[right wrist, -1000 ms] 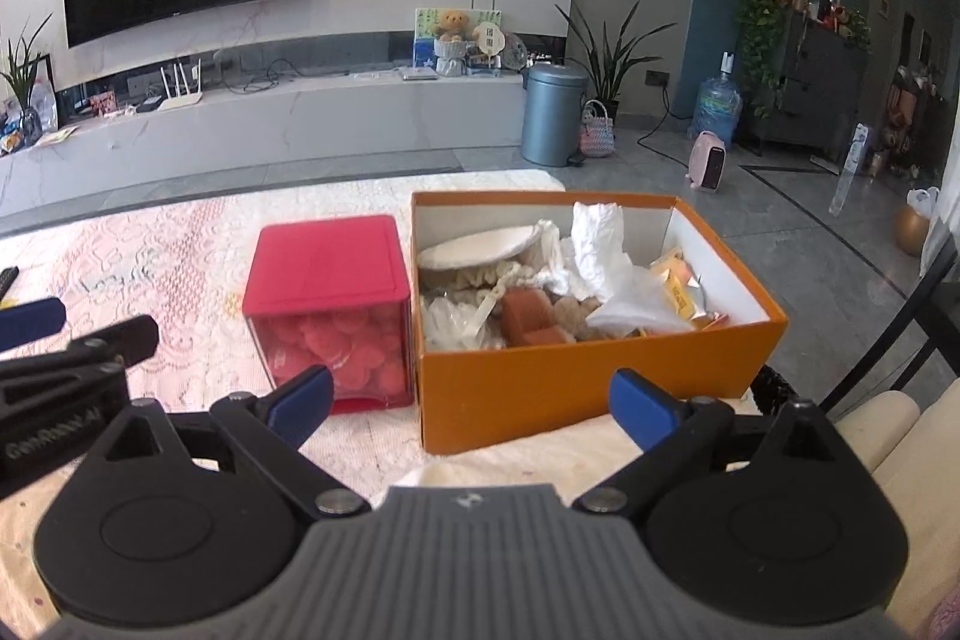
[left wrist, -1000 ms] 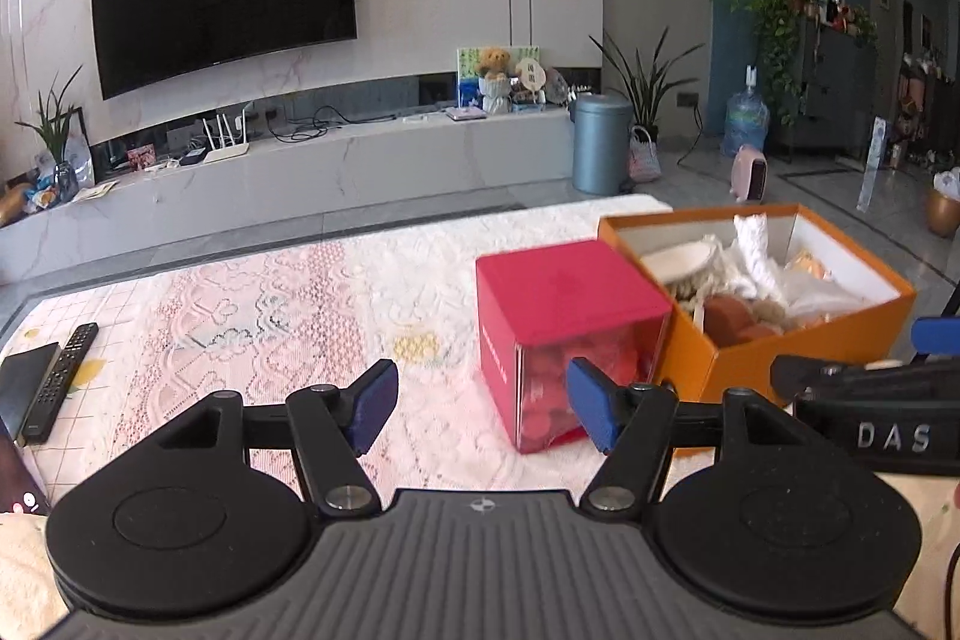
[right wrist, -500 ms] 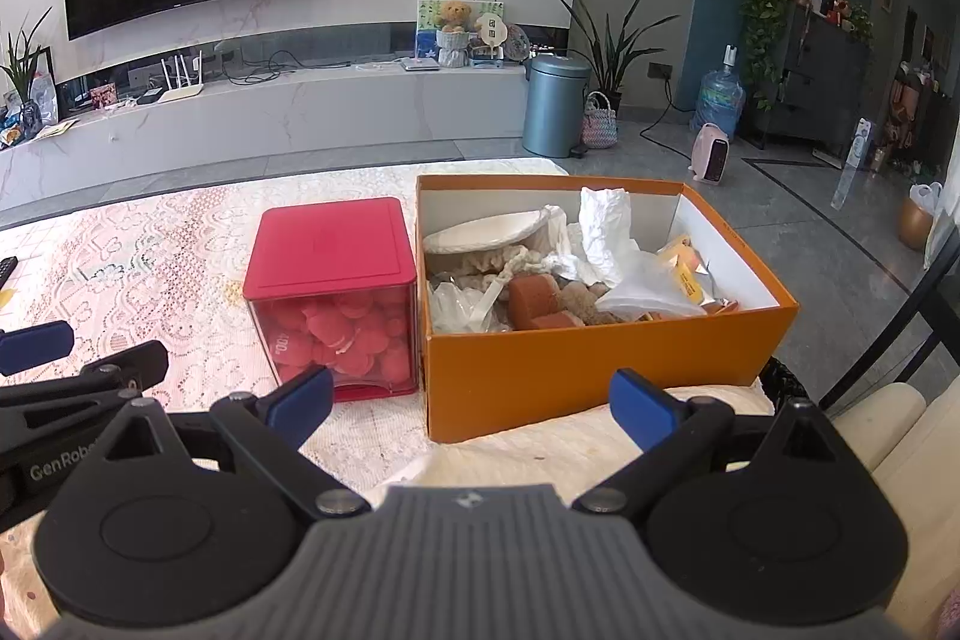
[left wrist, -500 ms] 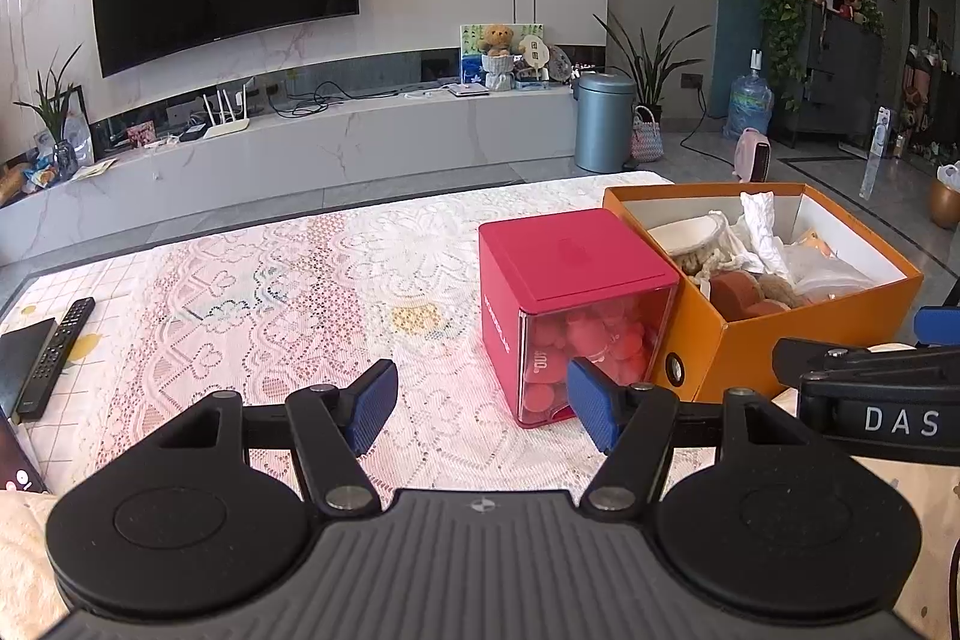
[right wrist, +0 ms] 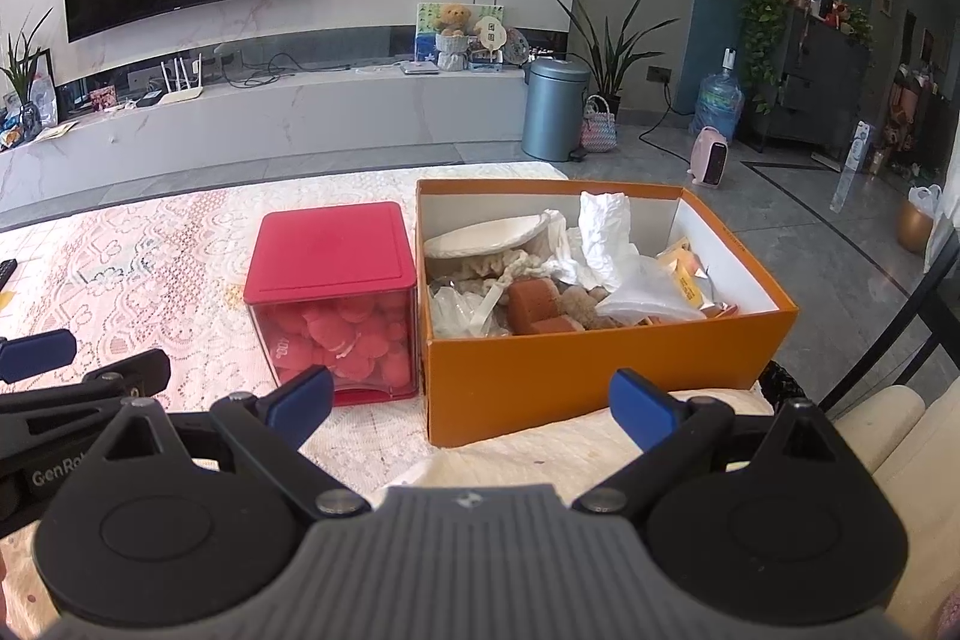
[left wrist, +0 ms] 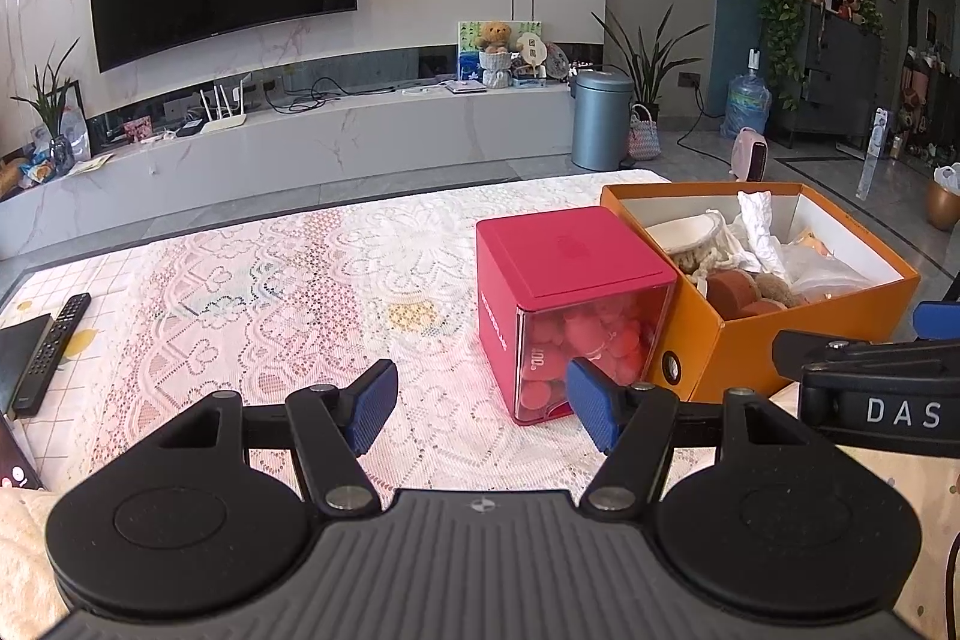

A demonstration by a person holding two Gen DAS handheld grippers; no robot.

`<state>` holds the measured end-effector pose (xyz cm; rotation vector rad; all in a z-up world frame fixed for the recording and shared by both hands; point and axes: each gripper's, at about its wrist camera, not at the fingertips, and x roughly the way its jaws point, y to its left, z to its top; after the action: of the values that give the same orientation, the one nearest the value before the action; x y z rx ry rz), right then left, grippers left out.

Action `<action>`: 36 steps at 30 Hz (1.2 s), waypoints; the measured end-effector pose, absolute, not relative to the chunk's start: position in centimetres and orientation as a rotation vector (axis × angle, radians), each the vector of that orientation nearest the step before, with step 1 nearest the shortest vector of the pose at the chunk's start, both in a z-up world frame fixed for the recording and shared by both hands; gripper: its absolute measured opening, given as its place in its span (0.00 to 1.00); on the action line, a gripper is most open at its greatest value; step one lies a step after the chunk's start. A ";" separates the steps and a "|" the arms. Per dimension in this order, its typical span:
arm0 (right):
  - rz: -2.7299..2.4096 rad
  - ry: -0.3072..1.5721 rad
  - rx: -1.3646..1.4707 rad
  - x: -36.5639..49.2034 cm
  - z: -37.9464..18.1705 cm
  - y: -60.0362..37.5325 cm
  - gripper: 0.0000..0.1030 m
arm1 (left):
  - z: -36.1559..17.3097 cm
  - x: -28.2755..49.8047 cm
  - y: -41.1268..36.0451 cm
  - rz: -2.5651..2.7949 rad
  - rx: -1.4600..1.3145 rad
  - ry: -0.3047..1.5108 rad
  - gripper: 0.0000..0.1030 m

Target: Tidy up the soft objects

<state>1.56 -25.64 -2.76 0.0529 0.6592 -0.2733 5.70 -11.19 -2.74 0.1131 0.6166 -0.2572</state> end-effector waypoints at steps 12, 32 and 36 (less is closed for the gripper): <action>-0.278 0.647 0.049 1.4 -2.5 -25.5 0.94 | -2.5 5.6 -11.2 -0.263 0.113 0.615 0.78; -0.274 0.642 0.043 1.3 -2.5 -25.2 0.94 | -2.5 5.4 -11.0 -0.269 0.110 0.624 0.79; -0.273 0.643 0.042 1.2 -2.5 -25.1 0.94 | -2.5 5.3 -11.0 -0.271 0.111 0.622 0.79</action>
<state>1.23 -25.14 -2.55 0.0422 0.6428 -0.2729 5.33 -10.98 -2.45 0.1110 0.6221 -0.2713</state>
